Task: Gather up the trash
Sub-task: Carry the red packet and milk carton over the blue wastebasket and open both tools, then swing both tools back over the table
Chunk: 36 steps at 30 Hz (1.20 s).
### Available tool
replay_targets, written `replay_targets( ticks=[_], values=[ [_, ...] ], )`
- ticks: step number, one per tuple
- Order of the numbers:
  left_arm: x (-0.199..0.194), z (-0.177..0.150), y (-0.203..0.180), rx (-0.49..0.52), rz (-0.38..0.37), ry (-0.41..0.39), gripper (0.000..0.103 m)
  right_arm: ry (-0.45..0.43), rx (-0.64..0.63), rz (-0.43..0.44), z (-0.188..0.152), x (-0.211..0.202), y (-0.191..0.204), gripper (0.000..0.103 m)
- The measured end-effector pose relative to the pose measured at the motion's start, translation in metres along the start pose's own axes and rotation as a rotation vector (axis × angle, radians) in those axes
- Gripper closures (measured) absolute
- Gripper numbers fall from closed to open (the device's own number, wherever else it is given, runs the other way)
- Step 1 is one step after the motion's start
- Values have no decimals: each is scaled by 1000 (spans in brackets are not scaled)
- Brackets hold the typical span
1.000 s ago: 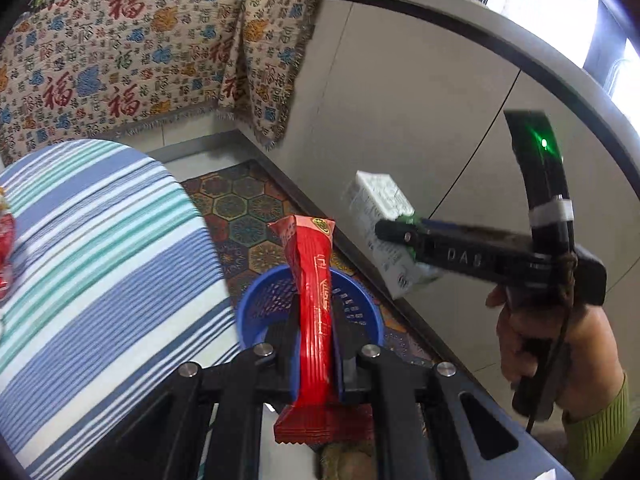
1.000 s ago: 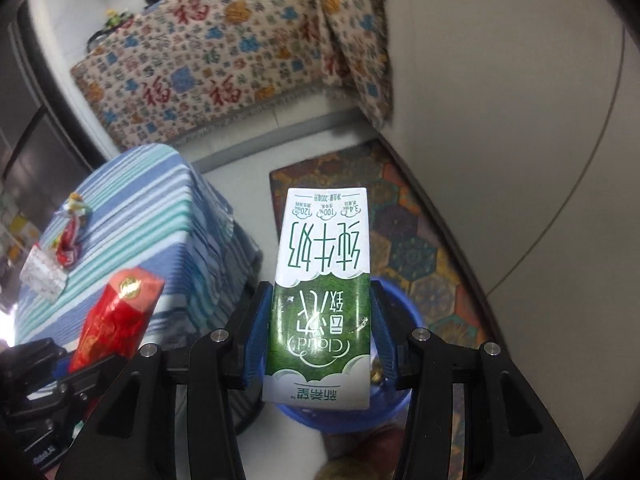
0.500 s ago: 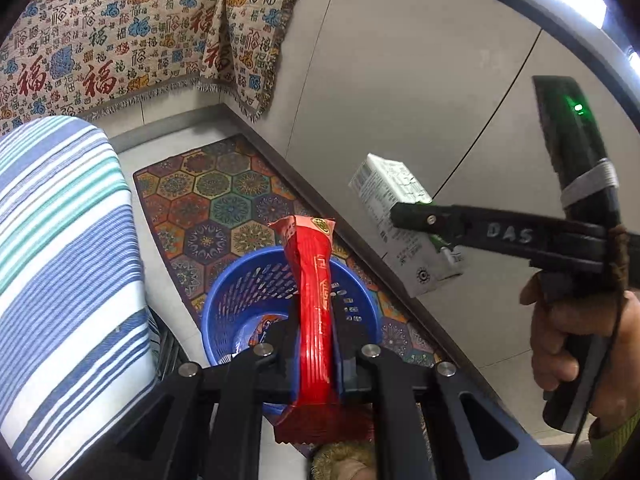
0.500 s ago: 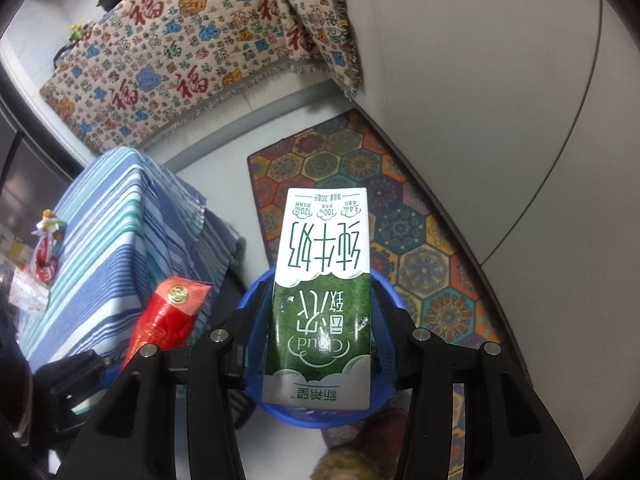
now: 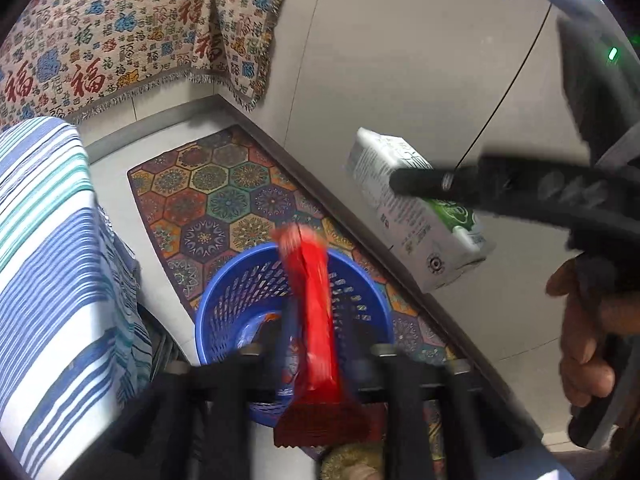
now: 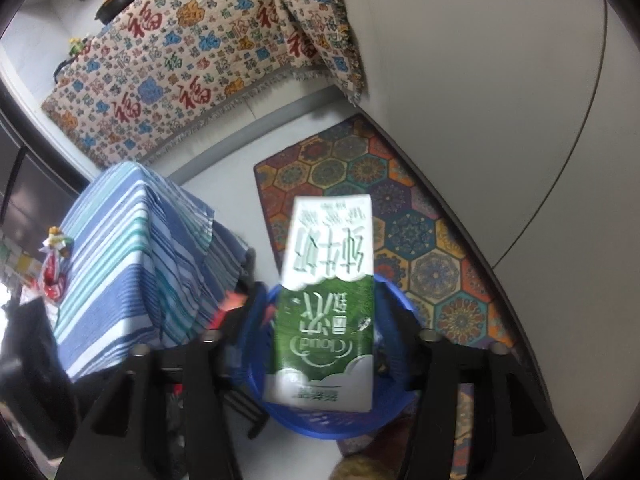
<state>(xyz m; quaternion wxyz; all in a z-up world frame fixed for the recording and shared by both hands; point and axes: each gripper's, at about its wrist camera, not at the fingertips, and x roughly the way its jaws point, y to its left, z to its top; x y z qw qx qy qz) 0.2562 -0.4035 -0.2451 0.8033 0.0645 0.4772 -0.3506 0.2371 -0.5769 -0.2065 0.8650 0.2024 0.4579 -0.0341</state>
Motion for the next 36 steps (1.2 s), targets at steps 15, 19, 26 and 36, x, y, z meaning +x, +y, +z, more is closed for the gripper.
replay_targets(
  ticks=[15, 19, 26, 36],
  values=[
    [-101, -28, 23, -78, -39, -125, 41, -99, -92, -78, 5, -21, 29, 24],
    [-153, -65, 48, -93, 18, -163, 37, -128, -185, -66, -5, -32, 66, 19],
    [-199, -131, 135, -188, 231, -124, 37, -86, -328, 96, -55, -29, 175, 17],
    [-235, -168, 234, -305, 361, -137, 37, 62, -595, 94, -124, 39, 308, 16]
  ],
)
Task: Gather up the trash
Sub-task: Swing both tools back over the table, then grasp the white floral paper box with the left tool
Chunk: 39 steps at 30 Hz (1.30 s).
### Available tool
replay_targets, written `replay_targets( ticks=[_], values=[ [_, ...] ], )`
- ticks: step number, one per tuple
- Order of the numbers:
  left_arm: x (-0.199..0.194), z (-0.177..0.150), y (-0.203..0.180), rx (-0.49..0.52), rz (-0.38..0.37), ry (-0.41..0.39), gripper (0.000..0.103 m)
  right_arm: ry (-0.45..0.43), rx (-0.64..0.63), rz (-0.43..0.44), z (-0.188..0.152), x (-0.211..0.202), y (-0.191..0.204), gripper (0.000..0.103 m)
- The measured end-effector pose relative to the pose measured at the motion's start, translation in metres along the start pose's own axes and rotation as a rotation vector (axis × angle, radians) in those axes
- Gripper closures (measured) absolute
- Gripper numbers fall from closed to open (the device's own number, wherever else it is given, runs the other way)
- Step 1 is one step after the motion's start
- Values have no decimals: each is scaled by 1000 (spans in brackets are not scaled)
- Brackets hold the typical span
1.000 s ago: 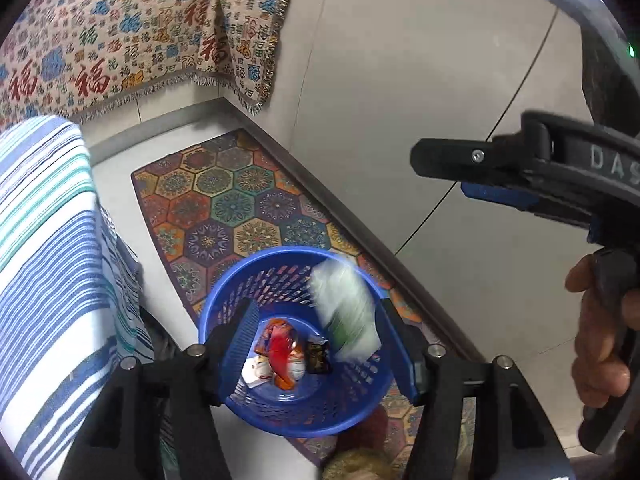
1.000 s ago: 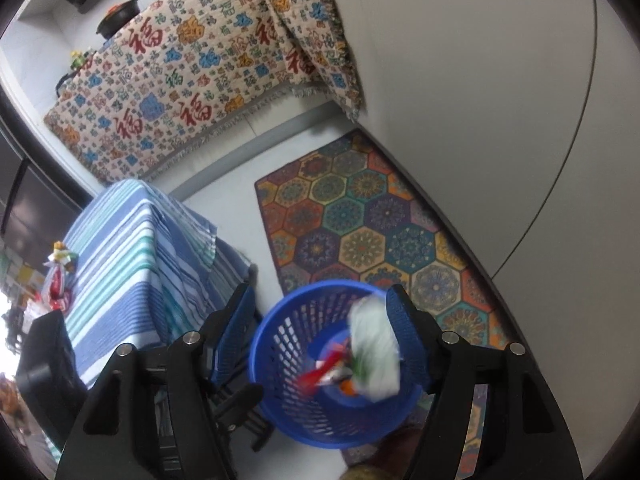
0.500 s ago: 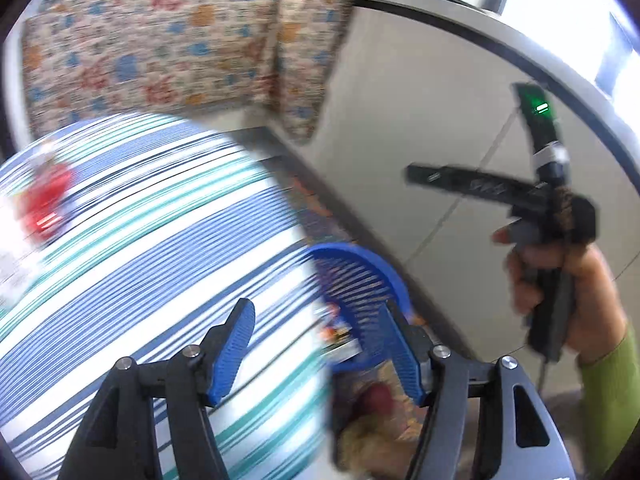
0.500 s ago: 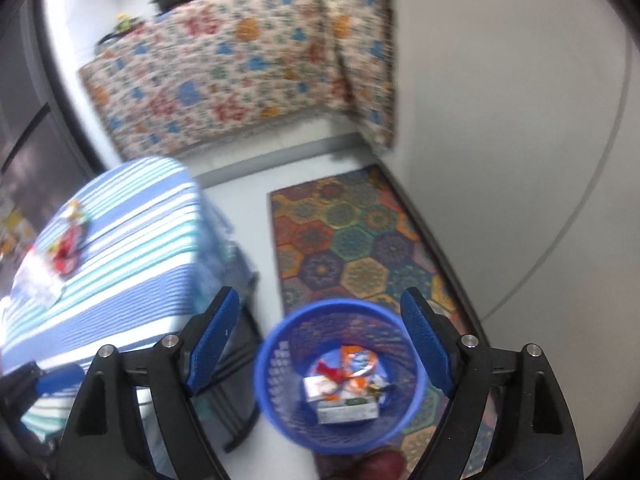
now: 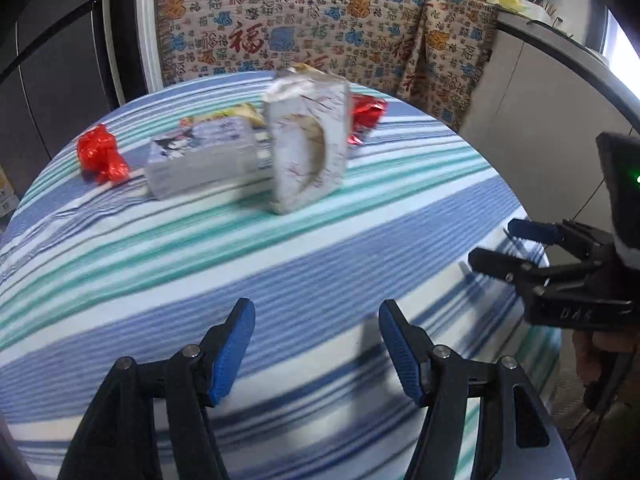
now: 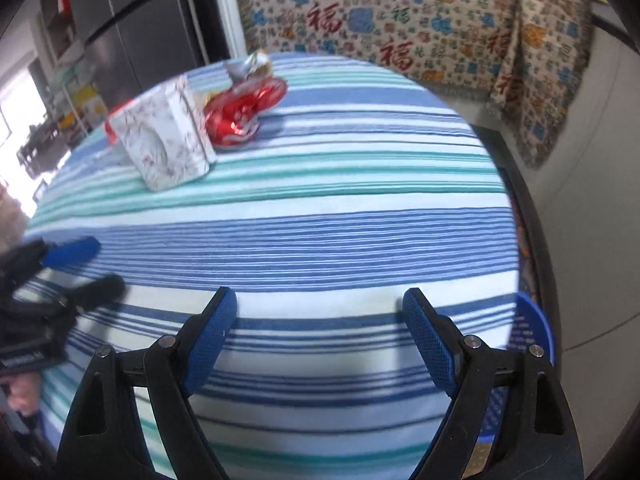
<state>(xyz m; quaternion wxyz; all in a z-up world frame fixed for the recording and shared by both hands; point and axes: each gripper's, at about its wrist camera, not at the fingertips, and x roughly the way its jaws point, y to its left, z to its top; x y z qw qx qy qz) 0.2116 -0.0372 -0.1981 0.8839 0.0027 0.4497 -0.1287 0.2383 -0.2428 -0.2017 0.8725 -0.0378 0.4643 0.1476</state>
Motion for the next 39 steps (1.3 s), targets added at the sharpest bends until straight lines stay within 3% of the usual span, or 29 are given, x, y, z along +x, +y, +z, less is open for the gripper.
replay_targets(
  ticks=[7, 18, 19, 20, 21, 22, 23, 28, 31, 36, 39],
  values=[
    [10, 13, 1, 105, 6, -6, 37, -18, -3, -37, 8, 16, 5, 1],
    [21, 77, -4, 191, -55, -141, 37, -29, -9, -36, 10, 17, 3, 0],
    [23, 79, -6, 198, -61, -141, 47, -29, -9, -36, 9, 17, 3, 0],
    [25, 82, -6, 199, -62, -141, 69, -30, -9, -36, 9, 17, 3, 0],
    [25, 83, -7, 194, -69, -143, 70, -29, -9, -36, 9, 17, 3, 0],
    [24, 82, -5, 177, -76, -144, 81, -29, -9, -36, 9, 17, 3, 0],
    [20, 80, -2, 154, -79, -146, 85, -29, -10, -36, 9, 17, 3, 0],
    [-19, 51, 18, 107, -77, -161, 86, -29, -10, -36, 9, 17, 3, 0],
    [-49, 25, 37, 70, -22, -156, 86, -29, -10, -36, 8, 16, 2, 0],
    [-78, -13, 75, -29, 153, -199, 84, -30, -11, -38, 8, 16, 2, 0],
    [-74, -19, 92, -72, 175, -199, 80, -34, -16, -33, 8, 15, 3, 1]
  ],
)
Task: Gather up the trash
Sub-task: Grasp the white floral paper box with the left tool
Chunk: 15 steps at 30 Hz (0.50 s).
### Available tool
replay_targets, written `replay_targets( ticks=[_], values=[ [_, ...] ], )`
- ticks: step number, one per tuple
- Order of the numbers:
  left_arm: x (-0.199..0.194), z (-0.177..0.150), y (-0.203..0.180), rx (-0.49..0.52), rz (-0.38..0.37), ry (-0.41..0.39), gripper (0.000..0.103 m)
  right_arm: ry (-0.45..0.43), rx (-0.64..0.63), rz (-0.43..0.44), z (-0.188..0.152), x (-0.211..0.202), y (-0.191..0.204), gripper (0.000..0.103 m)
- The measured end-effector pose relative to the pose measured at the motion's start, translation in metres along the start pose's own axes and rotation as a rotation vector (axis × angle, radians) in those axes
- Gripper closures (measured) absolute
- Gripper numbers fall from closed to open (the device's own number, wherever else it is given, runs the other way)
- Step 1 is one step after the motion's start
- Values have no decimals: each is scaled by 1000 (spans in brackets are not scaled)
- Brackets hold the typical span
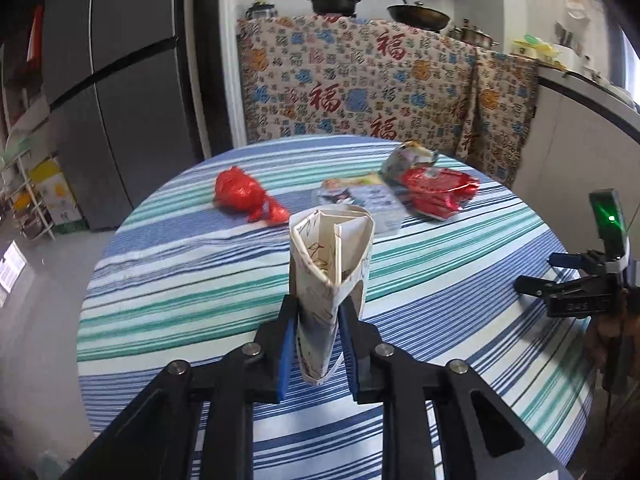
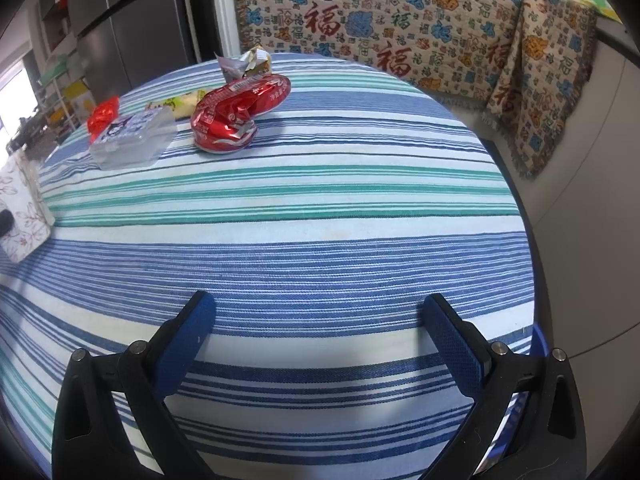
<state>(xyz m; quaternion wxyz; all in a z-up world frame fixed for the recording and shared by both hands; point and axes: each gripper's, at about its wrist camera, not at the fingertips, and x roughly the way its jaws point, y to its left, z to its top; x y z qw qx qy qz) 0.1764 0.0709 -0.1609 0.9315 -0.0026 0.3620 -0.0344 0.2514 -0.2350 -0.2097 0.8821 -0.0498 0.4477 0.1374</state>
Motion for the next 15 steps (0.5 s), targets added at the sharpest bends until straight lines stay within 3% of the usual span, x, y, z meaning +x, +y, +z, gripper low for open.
replay_targets(
  ticks=[1, 2, 4, 8, 11, 15],
  values=[
    [4, -1, 4, -13, -18, 16, 71, -2, -4, 5, 0, 0, 2, 2],
    [9, -2, 5, -17, -32, 31, 53, -5, -11, 15, 0, -1, 5, 4],
    [15, -4, 6, -9, -46, 48, 38, -9, -34, 44, 0, -2, 16, 5],
    [31, -4, 0, 26, -72, 96, 38, -12, -115, 118, 1, -1, 46, 7],
    [38, -5, 3, 31, -35, 100, 38, -4, -174, 165, 6, 1, 66, 11],
    [49, -4, 13, -13, -51, 144, 37, 10, -111, 133, 18, 8, 56, 12]
  ],
)
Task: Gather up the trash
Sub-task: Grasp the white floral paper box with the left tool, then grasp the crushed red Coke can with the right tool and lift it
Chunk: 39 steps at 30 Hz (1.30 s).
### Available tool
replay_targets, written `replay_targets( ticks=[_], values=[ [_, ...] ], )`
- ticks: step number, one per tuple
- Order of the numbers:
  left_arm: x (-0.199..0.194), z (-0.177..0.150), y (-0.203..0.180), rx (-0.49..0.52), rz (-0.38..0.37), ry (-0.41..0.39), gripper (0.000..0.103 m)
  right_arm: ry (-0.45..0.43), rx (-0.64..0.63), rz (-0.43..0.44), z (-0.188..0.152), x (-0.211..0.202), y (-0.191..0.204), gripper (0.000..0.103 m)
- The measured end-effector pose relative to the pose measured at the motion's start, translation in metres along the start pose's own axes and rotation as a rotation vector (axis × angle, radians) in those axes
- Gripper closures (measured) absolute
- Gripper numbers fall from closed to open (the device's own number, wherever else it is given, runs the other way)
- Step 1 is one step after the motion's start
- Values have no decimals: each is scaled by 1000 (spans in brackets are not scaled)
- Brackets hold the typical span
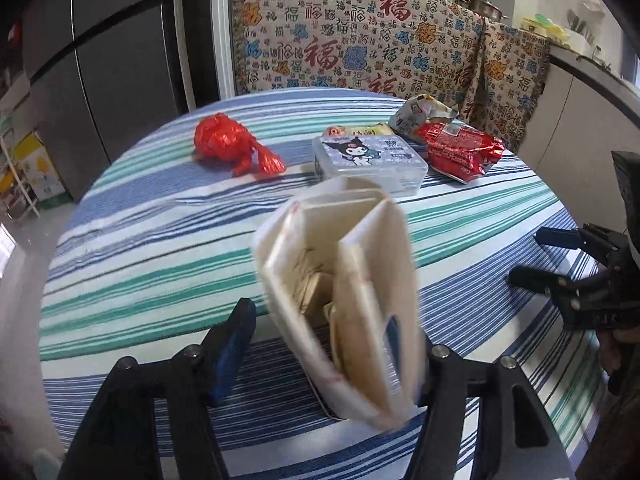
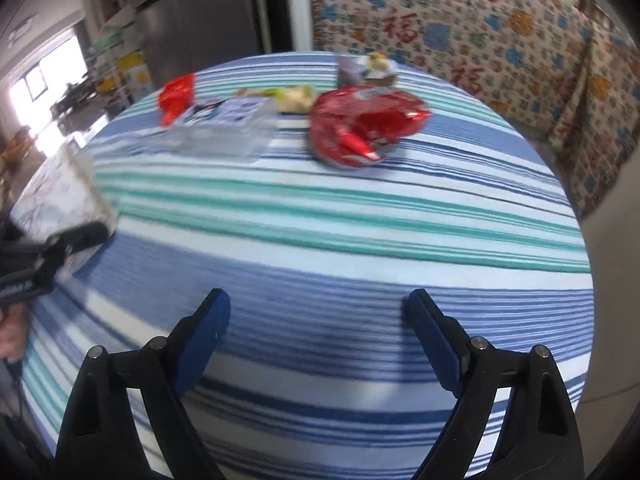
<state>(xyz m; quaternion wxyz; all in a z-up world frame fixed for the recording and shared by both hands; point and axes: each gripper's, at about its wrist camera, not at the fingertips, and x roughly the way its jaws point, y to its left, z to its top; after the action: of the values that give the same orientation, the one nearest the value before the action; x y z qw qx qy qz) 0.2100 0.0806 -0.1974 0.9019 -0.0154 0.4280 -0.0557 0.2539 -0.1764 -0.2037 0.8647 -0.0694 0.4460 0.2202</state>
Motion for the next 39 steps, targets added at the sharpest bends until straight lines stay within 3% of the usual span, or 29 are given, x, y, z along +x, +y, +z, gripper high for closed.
replay_targets(
  ticks=[4, 9, 12, 13, 14, 15, 16, 18, 20, 23, 28, 30, 31, 39],
  values=[
    [6, 0, -5, 33, 43, 23, 37, -48, 109, -7, 24, -1, -27, 12],
    [6, 0, -4, 36, 42, 24, 37, -105, 321, 93, 53, 8, -60, 9],
    [6, 0, -3, 35, 44, 23, 37, -114, 434, 161, 60, 22, -77, 18],
    [6, 1, -2, 30, 45, 21, 37, -118, 460, 184, 62, 26, -80, 28],
    [5, 1, 0, 21, 44, 18, 37, -121, 476, 209, 63, 31, -82, 50],
    [3, 1, 2, 10, 42, 10, 37, -131, 481, 267, 65, 33, -84, 65],
    [0, 1, 4, -1, 41, -5, 38, -140, 482, 279, 67, 31, -82, 70],
    [-11, -1, 6, -10, 43, -39, 41, -164, 400, 203, 70, 15, -70, 73],
    [-18, -3, 6, -3, 41, -56, 47, -181, 309, 149, 72, -2, -54, 103],
    [-25, -8, 5, -1, 16, -68, 61, -180, 208, 84, 64, -23, -40, 103],
    [-24, -9, 0, -4, 3, -77, 62, -130, 193, 60, 45, -25, -44, 98],
    [-23, -10, -2, -11, 1, -77, 62, -125, 211, 83, 42, -20, -50, 63],
    [-23, -10, -2, -14, 1, -77, 61, -128, 234, 108, 41, -17, -52, 40],
    [-23, -14, -5, -8, 10, -68, 57, -118, 419, 338, 56, 13, -37, 38]
  ],
)
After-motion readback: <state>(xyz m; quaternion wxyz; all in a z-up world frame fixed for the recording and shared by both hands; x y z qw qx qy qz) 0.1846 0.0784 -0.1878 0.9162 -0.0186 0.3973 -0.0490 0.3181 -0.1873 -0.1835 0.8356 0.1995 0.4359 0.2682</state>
